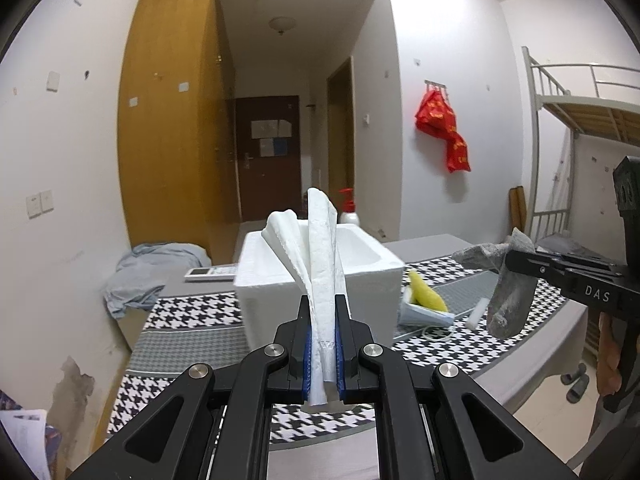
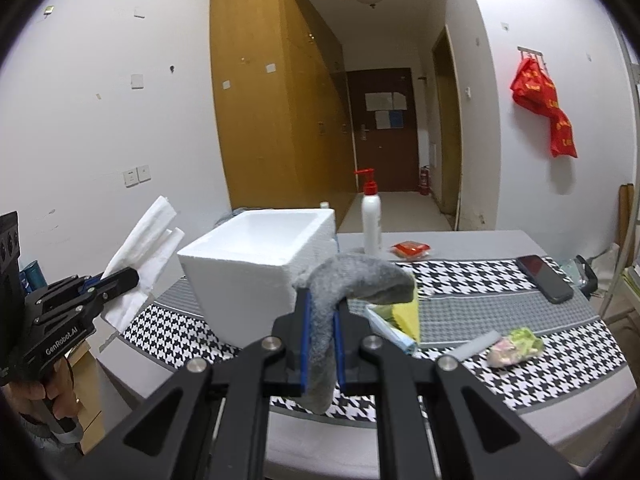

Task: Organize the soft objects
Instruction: 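Carry the grey sock with the right tool over the white foam box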

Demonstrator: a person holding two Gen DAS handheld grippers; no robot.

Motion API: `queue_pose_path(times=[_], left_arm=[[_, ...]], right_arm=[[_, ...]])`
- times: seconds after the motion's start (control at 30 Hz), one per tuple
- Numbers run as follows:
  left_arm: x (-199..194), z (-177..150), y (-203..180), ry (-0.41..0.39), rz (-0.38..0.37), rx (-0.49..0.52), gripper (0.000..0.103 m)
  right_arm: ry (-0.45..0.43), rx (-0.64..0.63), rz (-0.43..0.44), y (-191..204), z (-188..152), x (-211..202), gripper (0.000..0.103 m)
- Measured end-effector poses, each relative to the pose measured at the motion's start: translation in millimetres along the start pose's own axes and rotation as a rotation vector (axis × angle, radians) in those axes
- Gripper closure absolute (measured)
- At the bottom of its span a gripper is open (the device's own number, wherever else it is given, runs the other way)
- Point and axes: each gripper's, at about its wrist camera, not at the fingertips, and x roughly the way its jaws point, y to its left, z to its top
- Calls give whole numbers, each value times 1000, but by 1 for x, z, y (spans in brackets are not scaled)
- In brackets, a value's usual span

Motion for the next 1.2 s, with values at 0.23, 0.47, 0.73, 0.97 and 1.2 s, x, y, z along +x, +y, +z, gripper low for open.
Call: queue_pose_path(times=[0.23, 0.47, 0.73, 0.97, 1.2], left_arm=[[0, -1, 17, 4, 32, -23, 94], [-2, -3, 34, 2, 58, -48, 94], [1, -4, 52, 9, 100, -70, 94], [7, -3, 61, 12, 114, -87, 94], [9, -2, 67, 14, 131, -87, 94]], right_arm=[[10, -28, 38, 16, 5, 15, 90], [12, -49, 67, 32, 14, 32, 90], [-10, -82, 87, 45, 31, 42, 90], [-26, -126, 105, 60, 51, 53, 90], [-10, -136, 123, 66, 61, 74, 90]])
